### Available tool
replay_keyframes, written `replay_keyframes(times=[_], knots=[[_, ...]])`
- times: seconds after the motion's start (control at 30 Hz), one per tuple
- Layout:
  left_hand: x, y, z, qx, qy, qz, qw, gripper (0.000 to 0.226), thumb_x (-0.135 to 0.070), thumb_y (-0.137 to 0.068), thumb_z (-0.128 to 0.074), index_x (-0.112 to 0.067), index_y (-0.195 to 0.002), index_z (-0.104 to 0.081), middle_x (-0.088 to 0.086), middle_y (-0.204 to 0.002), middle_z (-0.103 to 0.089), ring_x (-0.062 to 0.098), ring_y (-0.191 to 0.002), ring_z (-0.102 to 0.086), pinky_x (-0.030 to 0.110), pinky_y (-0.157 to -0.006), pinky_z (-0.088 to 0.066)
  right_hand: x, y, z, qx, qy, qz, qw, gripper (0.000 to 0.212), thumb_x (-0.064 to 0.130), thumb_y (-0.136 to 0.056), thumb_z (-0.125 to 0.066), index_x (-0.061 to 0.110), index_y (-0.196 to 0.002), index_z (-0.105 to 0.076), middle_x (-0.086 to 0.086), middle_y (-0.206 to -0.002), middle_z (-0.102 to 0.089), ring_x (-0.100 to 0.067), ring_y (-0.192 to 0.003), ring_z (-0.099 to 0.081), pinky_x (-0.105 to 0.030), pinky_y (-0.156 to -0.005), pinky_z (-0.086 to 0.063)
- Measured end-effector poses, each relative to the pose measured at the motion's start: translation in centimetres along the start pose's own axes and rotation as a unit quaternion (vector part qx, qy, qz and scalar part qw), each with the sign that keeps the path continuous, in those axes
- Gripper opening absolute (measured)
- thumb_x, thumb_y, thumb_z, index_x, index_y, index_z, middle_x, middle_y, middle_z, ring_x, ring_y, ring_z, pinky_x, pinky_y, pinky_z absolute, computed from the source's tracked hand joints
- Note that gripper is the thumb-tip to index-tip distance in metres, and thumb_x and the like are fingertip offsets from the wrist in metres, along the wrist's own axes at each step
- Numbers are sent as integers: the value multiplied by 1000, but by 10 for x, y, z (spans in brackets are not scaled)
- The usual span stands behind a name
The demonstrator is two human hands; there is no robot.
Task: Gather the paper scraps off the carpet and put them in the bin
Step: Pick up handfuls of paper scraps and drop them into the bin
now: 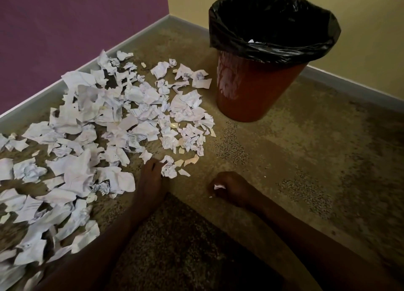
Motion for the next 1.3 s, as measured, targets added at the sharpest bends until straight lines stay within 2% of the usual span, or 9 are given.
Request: replay_keyframes(times=[0.43, 0.53, 0.67, 0.83, 0.9, 0.97, 1.07, 1.2, 1.3], knots=[[-3, -4, -3, 6, -11, 22, 1000, 31, -17, -81, -54, 4, -103, -61, 23, -112, -54, 38, -98, -52, 41, -80, -41, 21, 16, -13, -35, 27, 86, 995, 14, 22, -91, -59, 12, -100, -64, -3, -99, -58, -15, -91, -55, -27, -77, -43], [1, -6, -6, 19, 1, 21, 1000, 34, -19, -80, -53, 4, -104, -61, 23, -110, -54, 39, -97, -53, 42, -79, -43, 6, 16, -2, -105, -60, -2, 993, 11, 20, -85, -65, 10, -84, -61, -4, -85, -61, -17, -77, -55, -31, -70, -44], [3, -6, -2, 17, 52, 46, 997, 44, -19, -81, -48, 3, -118, -57, 23, -117, -52, 37, -105, -51, 44, -87, -42, -31, 36, 34, -266, -134, -146, 944, 17, 13, -80, -66, 11, -66, -55, -1, -63, -55, -10, -57, -44, -30, -55, -35], [-8, -10, 0, 1, 77, 52, 996, 50, -3, -84, -60, -4, -133, -49, 21, -130, -49, 35, -117, -47, 44, -96, -40, -65, 69, 71, -351, -144, -208, 902, 3, 13, -85, -66, 13, -87, -68, 3, -79, -68, -7, -71, -60, -14, -63, -41], [-8, -12, -5, 22, 67, 46, 996, 54, -4, -83, -63, -5, -135, -48, 21, -134, -46, 37, -120, -46, 46, -98, -40, -81, 78, 81, -353, -93, -241, 899, 20, 23, -88, -60, 6, -87, -72, -6, -82, -71, -16, -76, -63, -24, -67, -44], [-9, -13, -9, 50, 44, 36, 997, 53, -14, -85, -65, -7, -135, -50, 20, -139, -43, 39, -126, -42, 48, -103, -38, -100, 87, 85, -332, -82, -278, 898, 39, 35, -84, -49, 3, -73, -67, -13, -70, -68, -25, -68, -63, -33, -62, -46], [-13, -13, -9, 74, 37, 33, 996, 53, -31, -85, -54, -7, -133, -54, 23, -141, -42, 40, -131, -38, 49, -107, -32, -114, 96, 82, -293, -80, -269, 914, 50, 44, -84, -46, -1, -68, -62, -15, -61, -63, -27, -62, -63, -39, -58, -45], [-8, -14, -10, 69, 51, 22, 996, 58, -42, -84, -42, -6, -128, -57, 20, -132, -52, 38, -124, -47, 50, -103, -36, -115, 98, 72, -259, -74, -257, 928, 31, 28, -86, -61, 0, -75, -67, -17, -72, -68, -30, -71, -66, -37, -65, -47], [2, -13, -16, 85, 67, 13, 994, 60, -45, -83, -44, -7, -127, -57, 18, -132, -53, 36, -123, -49, 52, -102, -40, -113, 95, 71, -266, -67, -271, 922, 24, 21, -84, -65, 3, -68, -66, -11, -63, -66, -28, -63, -62, -37, -61, -46]])
Point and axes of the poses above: each hand's wrist, its own y-axis away from the middle knuckle, its own z-axis out of the back of the hand, x = y × z, the point moved 8 cm from there along -y, towards the middle knuckle
